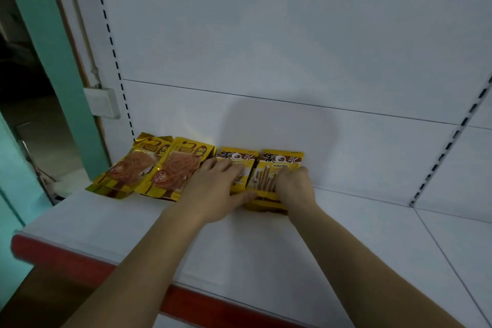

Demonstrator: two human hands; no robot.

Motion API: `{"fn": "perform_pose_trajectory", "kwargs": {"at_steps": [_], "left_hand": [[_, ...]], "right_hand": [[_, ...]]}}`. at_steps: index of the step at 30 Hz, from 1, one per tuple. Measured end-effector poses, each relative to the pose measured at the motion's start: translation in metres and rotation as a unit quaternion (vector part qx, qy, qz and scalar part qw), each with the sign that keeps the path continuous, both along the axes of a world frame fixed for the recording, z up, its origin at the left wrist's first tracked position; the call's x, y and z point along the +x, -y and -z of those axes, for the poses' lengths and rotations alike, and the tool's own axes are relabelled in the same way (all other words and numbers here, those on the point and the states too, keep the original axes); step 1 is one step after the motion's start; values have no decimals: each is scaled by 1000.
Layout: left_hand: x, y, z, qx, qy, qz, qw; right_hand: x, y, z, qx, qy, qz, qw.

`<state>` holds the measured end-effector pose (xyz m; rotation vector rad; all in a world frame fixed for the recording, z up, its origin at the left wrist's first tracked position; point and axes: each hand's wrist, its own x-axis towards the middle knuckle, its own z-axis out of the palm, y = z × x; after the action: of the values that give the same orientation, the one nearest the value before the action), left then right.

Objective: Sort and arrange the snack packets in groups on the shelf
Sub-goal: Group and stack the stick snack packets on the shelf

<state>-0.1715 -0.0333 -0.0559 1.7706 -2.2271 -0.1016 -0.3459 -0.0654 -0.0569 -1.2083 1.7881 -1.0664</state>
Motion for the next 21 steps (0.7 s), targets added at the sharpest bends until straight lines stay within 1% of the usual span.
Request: {"fn": "perform_pose_trajectory", "kwargs": {"at_steps": [1,3,6,9,12,17,21], "left_hand": [[1,2,0,-7,4,3,1000],[4,6,-2,-15,23,10,1000],[8,10,-8,4,54,37,998],[9,14,-10,16,76,56,995],[10,18,-10,17,79,63,995],[5,17,-17,13,82,79,993],[-12,15,-24,-12,65,109,992]], "right_hand": [[0,0,0,0,-2,6,1000],[0,-3,-5,1,-44,1,999],[-1,-11,-10,-3,-146,-51,988],[0,-14,-13,17,-200,-87,976],[-1,-16,-14,12,-239,-104,965],[-10,-26,-19,-22,-278,-122,953],[-29,-42,-24,-71,-373,-93,921]]}}
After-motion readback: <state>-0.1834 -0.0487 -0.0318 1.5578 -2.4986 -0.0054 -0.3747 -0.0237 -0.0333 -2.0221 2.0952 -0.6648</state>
